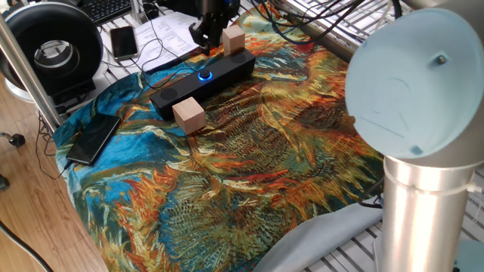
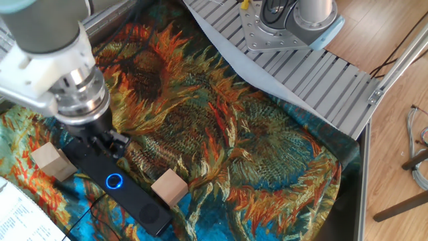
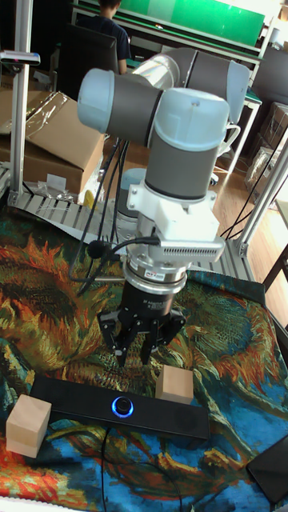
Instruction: Turn the knob to decrease the volume of the speaker
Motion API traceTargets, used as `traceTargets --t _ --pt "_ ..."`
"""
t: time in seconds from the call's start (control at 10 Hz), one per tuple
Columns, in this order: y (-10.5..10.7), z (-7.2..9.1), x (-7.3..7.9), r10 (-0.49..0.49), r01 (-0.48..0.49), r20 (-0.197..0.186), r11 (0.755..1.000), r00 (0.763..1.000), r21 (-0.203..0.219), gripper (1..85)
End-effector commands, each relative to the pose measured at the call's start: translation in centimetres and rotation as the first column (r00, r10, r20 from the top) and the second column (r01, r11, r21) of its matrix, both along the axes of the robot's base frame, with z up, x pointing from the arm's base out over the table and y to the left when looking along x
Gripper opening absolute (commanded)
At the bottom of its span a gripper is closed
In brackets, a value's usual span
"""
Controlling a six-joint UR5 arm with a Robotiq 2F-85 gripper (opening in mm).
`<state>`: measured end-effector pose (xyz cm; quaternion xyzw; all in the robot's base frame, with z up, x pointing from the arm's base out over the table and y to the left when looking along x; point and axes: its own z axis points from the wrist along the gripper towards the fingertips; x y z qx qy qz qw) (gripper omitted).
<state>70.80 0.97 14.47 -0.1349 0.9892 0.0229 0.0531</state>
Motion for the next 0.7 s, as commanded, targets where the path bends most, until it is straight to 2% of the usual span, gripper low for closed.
traceTargets --t 0.0,0.1,0.2,0.4,0.6 --pt "0.7 -0.7 1.3 0.012 -0.012 0.017 1.000 1.000 0.025 39.3" --pt "1.4 -1.1 1.7 0.019 -0.020 0.018 0.999 1.000 0.049 39.3" --pt "1.8 -1.6 2.2 0.021 -0.022 0.028 0.998 0.999 0.054 39.3" --pt "0.7 -2.6 2.5 0.056 -0.057 0.036 0.998 0.998 0.002 39.3" --pt "0.7 -2.6 2.6 0.055 -0.055 0.036 0.998 0.998 0.003 39.3"
